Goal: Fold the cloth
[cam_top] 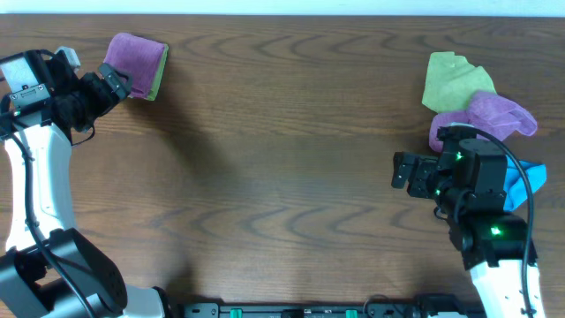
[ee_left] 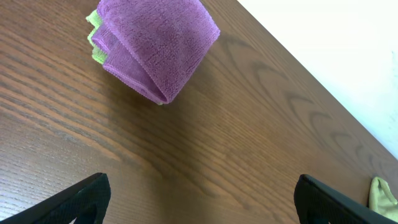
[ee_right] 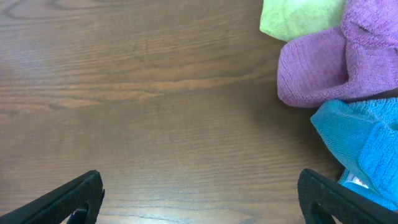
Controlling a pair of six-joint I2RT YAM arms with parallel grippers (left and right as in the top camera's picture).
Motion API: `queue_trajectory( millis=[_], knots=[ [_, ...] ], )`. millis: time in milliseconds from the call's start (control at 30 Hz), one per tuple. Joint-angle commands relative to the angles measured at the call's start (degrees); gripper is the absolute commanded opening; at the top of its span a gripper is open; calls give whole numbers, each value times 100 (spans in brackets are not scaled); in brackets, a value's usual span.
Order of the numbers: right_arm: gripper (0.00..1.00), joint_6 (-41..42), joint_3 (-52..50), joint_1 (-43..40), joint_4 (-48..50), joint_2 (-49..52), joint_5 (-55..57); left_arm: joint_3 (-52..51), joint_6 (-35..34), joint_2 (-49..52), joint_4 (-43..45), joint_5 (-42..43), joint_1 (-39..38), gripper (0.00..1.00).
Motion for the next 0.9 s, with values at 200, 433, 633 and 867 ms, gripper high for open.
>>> queue_trajectory(
  millis=[200, 433, 633, 867],
  knots=[
    [99, -66, 70, -37, -4, 9, 81, 15, 90, -39, -15, -136, 31, 96],
    [99, -66, 70, -37, -4, 9, 81, 15, 96, -39, -289, -1003, 37, 95],
    [99, -66, 70, -37, -4, 9, 81, 15, 144, -87, 223, -1257, 122, 95],
    [99, -66, 70, -37, -4, 9, 81, 15, 247, -264, 1663, -1200, 120, 95]
  ],
)
